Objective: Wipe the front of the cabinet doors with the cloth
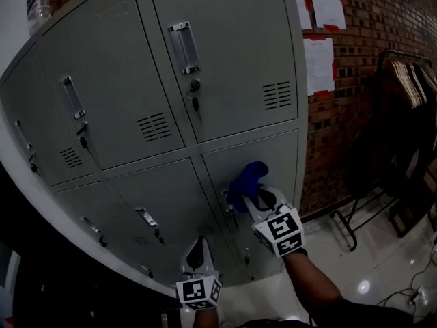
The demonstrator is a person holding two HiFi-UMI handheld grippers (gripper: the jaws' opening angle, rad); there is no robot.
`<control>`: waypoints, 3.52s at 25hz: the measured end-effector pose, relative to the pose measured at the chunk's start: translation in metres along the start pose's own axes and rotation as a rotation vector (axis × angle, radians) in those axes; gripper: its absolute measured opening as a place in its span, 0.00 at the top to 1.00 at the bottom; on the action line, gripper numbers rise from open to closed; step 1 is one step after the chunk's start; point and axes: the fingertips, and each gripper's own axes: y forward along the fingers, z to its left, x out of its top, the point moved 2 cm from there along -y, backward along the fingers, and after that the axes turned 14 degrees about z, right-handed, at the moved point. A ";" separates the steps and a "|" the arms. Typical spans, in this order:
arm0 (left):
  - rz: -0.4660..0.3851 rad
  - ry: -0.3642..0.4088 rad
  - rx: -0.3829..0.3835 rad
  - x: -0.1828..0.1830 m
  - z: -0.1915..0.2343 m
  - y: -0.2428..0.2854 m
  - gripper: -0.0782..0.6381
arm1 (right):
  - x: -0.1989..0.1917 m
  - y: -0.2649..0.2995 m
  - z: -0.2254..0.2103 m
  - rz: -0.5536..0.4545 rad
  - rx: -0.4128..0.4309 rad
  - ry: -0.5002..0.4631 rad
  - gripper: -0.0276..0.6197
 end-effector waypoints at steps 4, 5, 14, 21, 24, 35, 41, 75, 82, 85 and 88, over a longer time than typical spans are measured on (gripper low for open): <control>-0.034 0.000 -0.015 0.018 0.013 -0.005 0.87 | 0.004 0.028 0.039 0.027 0.029 -0.059 0.84; -0.036 0.001 -0.018 0.019 0.016 -0.007 0.87 | 0.005 0.033 0.045 0.038 0.031 -0.071 0.84; -0.005 -0.002 -0.021 0.004 0.046 -0.009 0.87 | 0.001 0.065 0.051 0.094 0.010 -0.075 0.84; 0.013 -0.008 -0.036 0.000 0.046 -0.004 0.87 | -0.006 0.054 0.027 0.112 -0.019 -0.088 0.84; 0.018 -0.011 -0.040 0.000 0.041 -0.004 0.87 | -0.017 0.041 -0.002 0.137 -0.060 -0.091 0.84; 0.079 -0.004 -0.050 -0.024 0.024 0.001 0.87 | -0.052 -0.011 -0.115 0.230 -0.271 -0.093 0.84; 0.077 0.019 -0.080 -0.023 0.012 0.004 0.87 | -0.067 -0.028 -0.150 0.268 -0.345 -0.066 0.84; 0.120 -0.027 0.024 -0.046 0.073 -0.018 0.87 | -0.092 0.070 0.041 0.270 -0.031 -0.119 0.84; 0.125 -0.019 -0.008 -0.051 0.057 -0.007 0.87 | -0.101 0.056 0.012 0.278 -0.071 -0.086 0.84; 0.130 -0.016 -0.021 -0.057 0.052 -0.002 0.87 | -0.109 0.048 -0.006 0.292 -0.105 -0.066 0.84; 0.134 -0.014 -0.031 -0.062 0.046 0.001 0.87 | -0.118 0.038 -0.028 0.312 -0.148 -0.053 0.84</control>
